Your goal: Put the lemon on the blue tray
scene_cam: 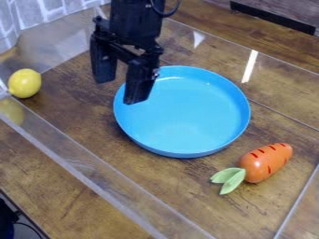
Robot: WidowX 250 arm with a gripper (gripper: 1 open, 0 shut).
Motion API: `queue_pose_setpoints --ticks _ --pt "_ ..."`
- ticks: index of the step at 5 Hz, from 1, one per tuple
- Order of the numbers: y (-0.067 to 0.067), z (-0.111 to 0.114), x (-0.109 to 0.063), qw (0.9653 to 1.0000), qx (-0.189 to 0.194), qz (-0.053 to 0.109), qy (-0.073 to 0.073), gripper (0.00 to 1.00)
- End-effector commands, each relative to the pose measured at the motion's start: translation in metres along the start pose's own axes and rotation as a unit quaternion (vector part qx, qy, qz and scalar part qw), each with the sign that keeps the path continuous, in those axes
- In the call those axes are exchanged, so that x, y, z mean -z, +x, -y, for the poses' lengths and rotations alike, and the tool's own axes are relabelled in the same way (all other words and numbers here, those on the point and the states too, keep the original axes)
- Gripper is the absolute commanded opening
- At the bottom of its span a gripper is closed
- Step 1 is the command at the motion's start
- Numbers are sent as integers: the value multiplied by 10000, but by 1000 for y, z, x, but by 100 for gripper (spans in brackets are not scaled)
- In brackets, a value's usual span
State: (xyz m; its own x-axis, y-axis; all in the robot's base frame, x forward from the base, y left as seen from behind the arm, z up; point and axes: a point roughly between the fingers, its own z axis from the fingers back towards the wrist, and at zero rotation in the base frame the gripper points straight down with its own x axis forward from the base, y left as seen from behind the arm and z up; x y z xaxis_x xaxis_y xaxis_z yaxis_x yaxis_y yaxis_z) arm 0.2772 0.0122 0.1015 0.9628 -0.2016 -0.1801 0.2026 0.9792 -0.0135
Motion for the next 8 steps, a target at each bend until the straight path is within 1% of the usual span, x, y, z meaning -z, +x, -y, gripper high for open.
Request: queue_pose_setpoints --ticks 1,3,5,8 --pt "-1 -11 -5 9999 49 99 51 100" --pt "-8 -20 -2 9992 375 -5 117 100" --pt "-18 -29 -1 9972 714 -76 220 100" --pt "-25 -38 3 9947 947 -117 389 100"
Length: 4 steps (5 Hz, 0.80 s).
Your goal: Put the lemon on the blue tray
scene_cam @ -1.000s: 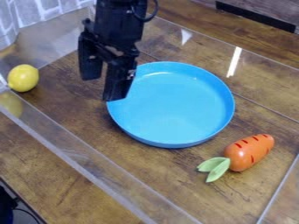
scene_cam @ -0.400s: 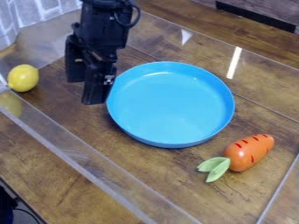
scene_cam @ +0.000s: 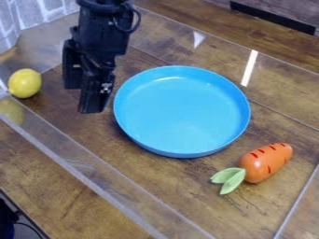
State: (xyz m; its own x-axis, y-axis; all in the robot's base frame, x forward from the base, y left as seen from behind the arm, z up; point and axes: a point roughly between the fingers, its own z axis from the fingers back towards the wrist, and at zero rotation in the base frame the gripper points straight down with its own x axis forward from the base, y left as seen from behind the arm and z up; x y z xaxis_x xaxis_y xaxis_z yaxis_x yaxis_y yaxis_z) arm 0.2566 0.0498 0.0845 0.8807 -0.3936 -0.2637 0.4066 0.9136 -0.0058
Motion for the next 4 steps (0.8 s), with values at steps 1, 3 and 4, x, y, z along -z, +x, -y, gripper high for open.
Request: queue_pose_setpoints --ticks 1,3,4 --pt "-6 -9 -16 9993 -87 304 193 100" --pt "-11 -20 -13 9989 -58 314 352 100" --pt "-13 -25 -12 9985 -58 318 437 100"
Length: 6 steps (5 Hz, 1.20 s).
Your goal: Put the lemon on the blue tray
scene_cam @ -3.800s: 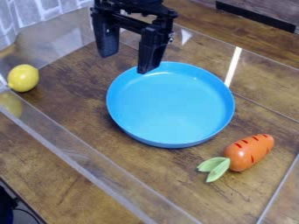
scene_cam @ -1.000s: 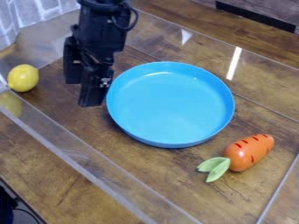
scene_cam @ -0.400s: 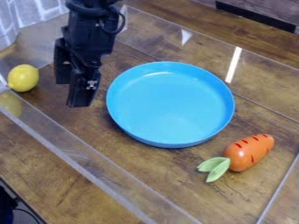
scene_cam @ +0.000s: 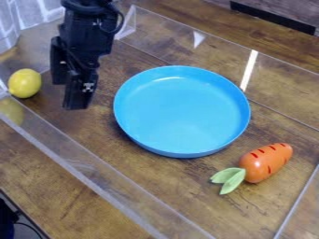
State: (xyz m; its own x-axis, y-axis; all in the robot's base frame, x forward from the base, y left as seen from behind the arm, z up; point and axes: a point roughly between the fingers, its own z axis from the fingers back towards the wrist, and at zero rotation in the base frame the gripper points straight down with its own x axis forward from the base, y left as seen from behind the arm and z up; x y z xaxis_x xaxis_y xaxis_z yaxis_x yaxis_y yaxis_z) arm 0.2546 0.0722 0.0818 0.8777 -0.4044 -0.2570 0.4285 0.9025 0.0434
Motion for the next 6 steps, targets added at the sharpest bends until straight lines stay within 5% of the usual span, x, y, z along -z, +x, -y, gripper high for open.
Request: queue_pose_setpoints --ticks 1,4,6 --pt "-7 -13 -16 9992 -156 284 236 100" --pt "-19 -35 -36 9955 -708 554 314 100" --pt "-23 -50 -29 9945 -688 664 424 100"
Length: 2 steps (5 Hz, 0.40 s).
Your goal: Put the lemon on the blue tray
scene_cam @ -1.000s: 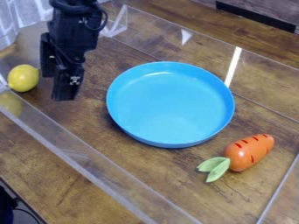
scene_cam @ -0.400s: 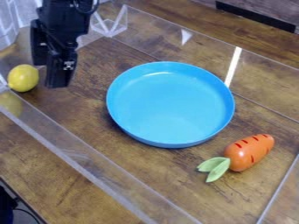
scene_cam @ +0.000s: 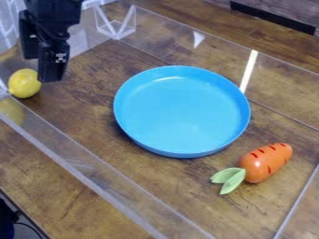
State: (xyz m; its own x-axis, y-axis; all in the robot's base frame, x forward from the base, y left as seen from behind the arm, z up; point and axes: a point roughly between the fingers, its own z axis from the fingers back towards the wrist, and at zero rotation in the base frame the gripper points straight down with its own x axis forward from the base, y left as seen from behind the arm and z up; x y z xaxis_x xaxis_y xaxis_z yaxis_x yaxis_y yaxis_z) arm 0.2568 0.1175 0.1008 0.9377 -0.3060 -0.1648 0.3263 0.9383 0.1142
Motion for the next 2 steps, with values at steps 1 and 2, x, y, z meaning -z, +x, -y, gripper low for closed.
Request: queue_pose_setpoints --ticks 1,2 --pt "-3 -13 -9 9993 -2 301 233 100" --pt "-5 -17 -1 9989 73 363 270 100"
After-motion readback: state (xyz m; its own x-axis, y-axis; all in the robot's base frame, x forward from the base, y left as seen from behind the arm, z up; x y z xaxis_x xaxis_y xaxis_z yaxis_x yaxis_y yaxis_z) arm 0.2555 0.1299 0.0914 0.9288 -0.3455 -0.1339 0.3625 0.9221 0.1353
